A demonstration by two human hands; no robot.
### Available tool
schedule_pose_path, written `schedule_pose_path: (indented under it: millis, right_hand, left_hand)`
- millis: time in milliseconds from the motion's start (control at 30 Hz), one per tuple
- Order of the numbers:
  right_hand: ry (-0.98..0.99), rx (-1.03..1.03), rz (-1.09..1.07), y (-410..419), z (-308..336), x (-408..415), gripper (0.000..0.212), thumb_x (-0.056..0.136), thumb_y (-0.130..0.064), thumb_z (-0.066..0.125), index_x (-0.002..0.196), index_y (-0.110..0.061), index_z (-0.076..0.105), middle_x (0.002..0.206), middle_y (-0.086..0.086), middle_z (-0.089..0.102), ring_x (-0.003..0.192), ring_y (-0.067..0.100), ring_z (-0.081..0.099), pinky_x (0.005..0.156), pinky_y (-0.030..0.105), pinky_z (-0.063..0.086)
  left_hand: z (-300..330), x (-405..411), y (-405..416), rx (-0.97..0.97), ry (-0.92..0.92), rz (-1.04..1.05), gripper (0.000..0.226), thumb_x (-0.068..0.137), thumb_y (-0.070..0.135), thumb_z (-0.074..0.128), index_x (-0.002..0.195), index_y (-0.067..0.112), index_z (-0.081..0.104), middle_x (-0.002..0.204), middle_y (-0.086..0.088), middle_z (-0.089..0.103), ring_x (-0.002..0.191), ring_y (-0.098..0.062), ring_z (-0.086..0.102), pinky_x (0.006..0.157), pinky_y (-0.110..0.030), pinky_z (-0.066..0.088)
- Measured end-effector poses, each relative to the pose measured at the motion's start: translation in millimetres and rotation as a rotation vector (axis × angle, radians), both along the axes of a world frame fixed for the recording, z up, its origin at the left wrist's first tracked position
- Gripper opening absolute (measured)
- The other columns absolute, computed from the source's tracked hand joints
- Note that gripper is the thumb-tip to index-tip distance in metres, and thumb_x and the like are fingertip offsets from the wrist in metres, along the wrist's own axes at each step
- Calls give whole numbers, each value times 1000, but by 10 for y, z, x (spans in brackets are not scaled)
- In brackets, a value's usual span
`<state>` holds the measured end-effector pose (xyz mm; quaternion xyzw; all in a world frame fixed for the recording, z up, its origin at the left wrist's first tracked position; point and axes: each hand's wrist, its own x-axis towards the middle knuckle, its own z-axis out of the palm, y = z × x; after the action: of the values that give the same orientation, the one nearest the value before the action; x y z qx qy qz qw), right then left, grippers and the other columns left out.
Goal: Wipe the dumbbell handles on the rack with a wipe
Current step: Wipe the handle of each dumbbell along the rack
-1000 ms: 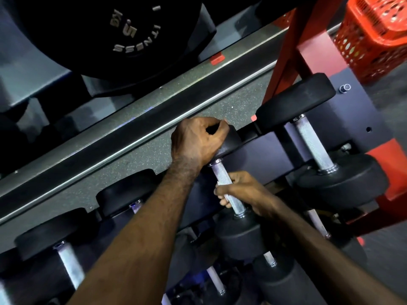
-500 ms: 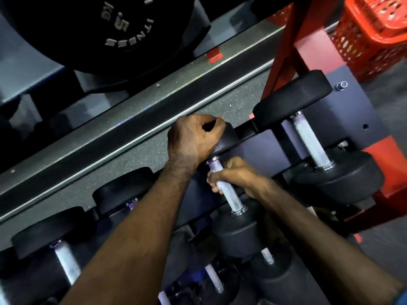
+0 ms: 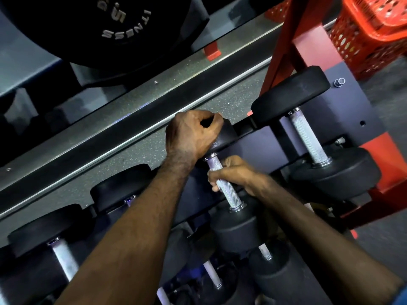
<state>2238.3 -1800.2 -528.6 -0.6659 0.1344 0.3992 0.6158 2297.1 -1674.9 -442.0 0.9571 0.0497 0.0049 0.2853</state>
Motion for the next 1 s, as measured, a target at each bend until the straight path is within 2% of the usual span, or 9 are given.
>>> schedule_pose_path:
  millis: [100,200,300,433,500,600,700,833,1000]
  right_hand:
    - [44,9,166,-111,2,-270,3,81,5,68,83,6,69,72,21,68,63,28,65,66,35,56]
    - [33,8,55,-54,-27,-160,14,80,4,70,92,12,69,76,23,68,70,32,68,77,47,60]
    - [-24,-38,-68,102,30,14,23,77,4,73,97,15,68,74,17,70,66,27,72,70,39,62]
    - [28,30,-1,-2,16,-259,7,80,6,66,85,1,66,72,18,65,67,29,63,67,39,50]
    - [43,20,37,-63,3,-313,8,80,6,68,88,5,68,74,18,66,66,28,64,68,39,51]
    - [12,15,-76,7,24,-108,17,83,3,76,97,11,71,82,22,73,63,25,69,66,33,59]
    - [-5,39,-148,114,47,-6,21,86,-1,77,102,11,71,85,23,74,64,25,70,60,30,57]
    - [82,48,-50,-33,-10,-265,12,84,-2,79,94,-1,72,77,16,71,65,25,68,71,39,55]
    - [-39,14,-115,34,139,-42,14,82,-5,84,86,0,71,73,18,72,61,21,67,63,28,55]
  left_hand:
    - [-13,-3,1,-7,-4,7,34,90,61,61,97,36,83,87,6,80,78,-20,73,73,-34,60]
    - [-16,-11,3,-23,-12,2,38,88,63,59,96,35,83,85,6,80,76,-19,74,73,-36,61]
    - [-13,-4,3,-29,-14,6,39,87,63,58,95,33,83,85,5,80,77,-20,75,74,-37,62]
    - [-25,4,9,-32,-16,2,38,87,62,59,93,32,82,83,4,79,77,-20,74,74,-37,62]
    - [-29,4,8,-18,-12,-5,39,88,63,58,94,32,83,83,2,79,75,-22,74,73,-37,61]
    - [-28,6,12,-14,-1,-13,44,87,65,56,93,30,82,79,1,78,73,-24,72,70,-38,61]
    - [-19,4,13,-11,1,-8,42,87,65,57,94,32,82,79,3,78,72,-23,73,70,-38,61]
    - [-7,1,12,-24,-8,-9,39,87,65,58,97,35,82,84,3,79,74,-23,73,71,-37,61]
    - [8,-9,3,-6,11,3,34,90,62,61,97,37,83,85,4,79,76,-21,73,72,-35,60]
